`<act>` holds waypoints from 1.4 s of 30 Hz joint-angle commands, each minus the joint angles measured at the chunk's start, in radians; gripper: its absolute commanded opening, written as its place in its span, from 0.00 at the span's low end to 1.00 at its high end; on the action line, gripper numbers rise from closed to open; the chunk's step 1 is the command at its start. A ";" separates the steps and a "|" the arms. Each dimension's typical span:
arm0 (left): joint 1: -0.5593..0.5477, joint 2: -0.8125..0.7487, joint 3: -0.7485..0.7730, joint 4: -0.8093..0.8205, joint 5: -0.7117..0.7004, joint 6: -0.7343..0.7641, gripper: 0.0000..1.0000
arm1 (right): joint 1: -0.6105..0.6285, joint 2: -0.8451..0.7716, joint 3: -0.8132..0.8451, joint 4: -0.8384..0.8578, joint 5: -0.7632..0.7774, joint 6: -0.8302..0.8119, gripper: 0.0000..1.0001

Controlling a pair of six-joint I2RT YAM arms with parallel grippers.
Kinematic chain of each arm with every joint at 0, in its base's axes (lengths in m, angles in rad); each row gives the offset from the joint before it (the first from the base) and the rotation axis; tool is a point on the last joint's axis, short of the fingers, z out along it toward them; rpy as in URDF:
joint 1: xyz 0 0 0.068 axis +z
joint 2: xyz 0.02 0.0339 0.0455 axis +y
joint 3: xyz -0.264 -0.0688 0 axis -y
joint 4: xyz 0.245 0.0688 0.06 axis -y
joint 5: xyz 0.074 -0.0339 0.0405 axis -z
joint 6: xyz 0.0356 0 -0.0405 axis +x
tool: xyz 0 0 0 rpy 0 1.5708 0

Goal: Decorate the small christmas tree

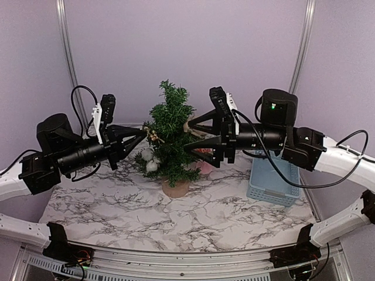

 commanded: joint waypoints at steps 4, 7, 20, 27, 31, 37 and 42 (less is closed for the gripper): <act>0.183 -0.100 -0.035 0.064 -0.102 -0.070 0.00 | -0.071 -0.023 -0.022 0.055 -0.017 0.027 0.95; 0.254 -0.071 -0.019 0.068 -0.105 -0.097 0.00 | -0.100 -0.030 -0.038 0.055 -0.024 0.033 0.99; 0.344 0.197 0.176 0.079 0.150 -0.071 0.00 | -0.156 -0.014 -0.007 0.001 -0.021 0.019 0.99; 0.344 0.285 0.290 -0.013 0.158 -0.033 0.00 | -0.156 0.017 0.018 -0.013 -0.030 0.024 0.99; 0.343 0.351 0.354 -0.087 0.156 -0.020 0.00 | -0.157 0.029 0.034 -0.022 -0.029 0.024 0.99; 0.343 0.385 0.374 -0.136 0.126 -0.003 0.00 | -0.156 0.044 0.041 -0.023 -0.037 0.028 0.99; 0.340 0.417 0.387 -0.164 0.124 0.007 0.00 | -0.156 0.053 0.048 -0.028 -0.036 0.024 0.99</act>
